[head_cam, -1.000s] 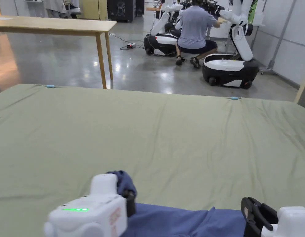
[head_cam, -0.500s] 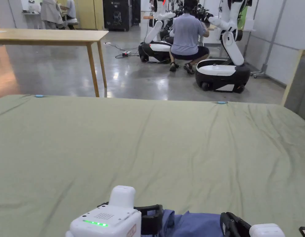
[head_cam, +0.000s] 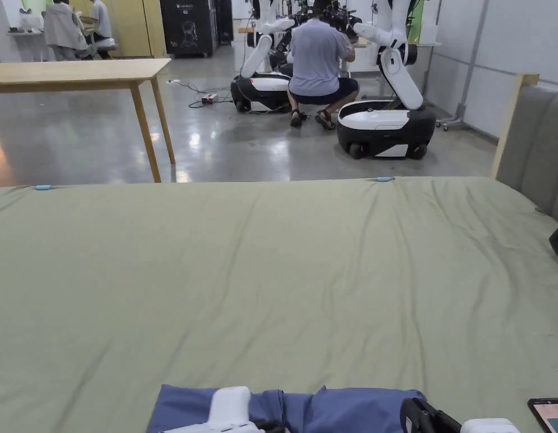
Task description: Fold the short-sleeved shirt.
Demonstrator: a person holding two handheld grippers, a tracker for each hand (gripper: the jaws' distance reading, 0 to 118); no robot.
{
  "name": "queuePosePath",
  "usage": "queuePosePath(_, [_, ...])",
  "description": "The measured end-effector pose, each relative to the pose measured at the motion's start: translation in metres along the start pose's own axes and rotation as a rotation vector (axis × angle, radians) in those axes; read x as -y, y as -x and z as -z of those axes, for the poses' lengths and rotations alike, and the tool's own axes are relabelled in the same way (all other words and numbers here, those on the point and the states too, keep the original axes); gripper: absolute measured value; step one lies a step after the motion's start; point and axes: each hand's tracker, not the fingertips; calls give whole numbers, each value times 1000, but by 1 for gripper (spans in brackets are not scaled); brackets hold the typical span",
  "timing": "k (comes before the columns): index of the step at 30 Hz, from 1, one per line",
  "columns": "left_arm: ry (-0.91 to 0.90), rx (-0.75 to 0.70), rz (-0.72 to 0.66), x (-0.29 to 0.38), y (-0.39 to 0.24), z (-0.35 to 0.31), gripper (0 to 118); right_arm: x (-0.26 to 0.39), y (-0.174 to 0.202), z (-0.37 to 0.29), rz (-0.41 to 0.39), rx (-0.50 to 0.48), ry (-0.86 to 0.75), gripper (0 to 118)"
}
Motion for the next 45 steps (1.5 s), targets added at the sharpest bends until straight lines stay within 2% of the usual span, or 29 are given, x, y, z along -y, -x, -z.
queuePosePath(3, [-9, -74, 17, 2, 1, 1, 10, -2, -4, 1, 9, 13, 9, 9])
queuePosePath(10, [-191, -72, 1, -3, 40, -90, 12, -5, 13, 7, -13, -11, 23, 9])
queuePosePath(11, [-231, -56, -24, -1, 54, -107, 24, -6, 17, 8, -13, -21, 23, 9])
queuePosePath(12, [-268, -42, -61, 1, 68, -121, 65, -6, 21, 8, -10, -31, 22, 9])
queuePosePath(13, [-274, -38, -96, 4, 88, -134, 101, -7, 25, 8, -6, -41, 21, 9])
queuePosePath(14, [-265, -39, -132, 7, 104, -144, 118, -7, 28, 9, -2, -48, 23, 9])
queuePosePath(15, [-256, -45, -177, 11, 122, -152, 118, -7, 34, 11, -4, -54, 28, 9])
queuePosePath(16, [-345, -47, -241, 15, 140, -163, 118, -6, 39, 12, -6, -58, 33, 9])
queuePosePath(18, [-266, 13, -402, 11, 173, -168, 118, -5, 48, 15, -16, -67, 44, 9])
queuePosePath(20, [-237, 146, -562, 13, 201, -160, 118, -5, 55, 16, -18, -80, 55, 9])
queuePosePath(22, [-196, 371, -740, 28, 225, -128, 118, -5, 60, 15, -17, -90, 59, 9])
queuePosePath(24, [-257, 534, -720, 28, 224, -117, 118, -5, 63, 13, -27, -84, 59, 9])
queuePosePath(26, [-187, 569, -732, 22, 205, -96, 118, -5, 63, 13, -35, -73, 64, 9])
queuePosePath(27, [-183, 557, -720, 20, 197, -85, 114, -5, 62, 12, -37, -68, 67, 9])
queuePosePath(28, [-165, 536, -717, 19, 191, -78, 103, -6, 62, 12, -40, -61, 69, 9])
queuePosePath(29, [-151, 474, -727, 18, 187, -68, 75, -7, 62, 12, -42, -53, 69, 9])
queuePosePath(30, [-135, 381, -765, 20, 183, -59, 18, -8, 62, 12, -43, -48, 69, 9])
queuePosePath(31, [-130, 296, -784, 24, 183, -51, 11, -9, 62, 12, -43, -44, 69, 9])
queuePosePath(33, [-209, 359, -763, 27, 185, -57, 11, -11, 63, 11, -48, -38, 67, 9])
queuePosePath(40, [-385, 54, -571, 3, 190, -134, 9, -13, 66, 14, -64, -38, 70, 9])
queuePosePath(43, [-410, -137, -346, -13, 179, -167, 9, -11, 68, 15, -74, -41, 71, 9])
queuePosePath(45, [-409, -247, -97, -20, 141, -178, 9, -11, 68, 15, -84, -36, 67, 9])
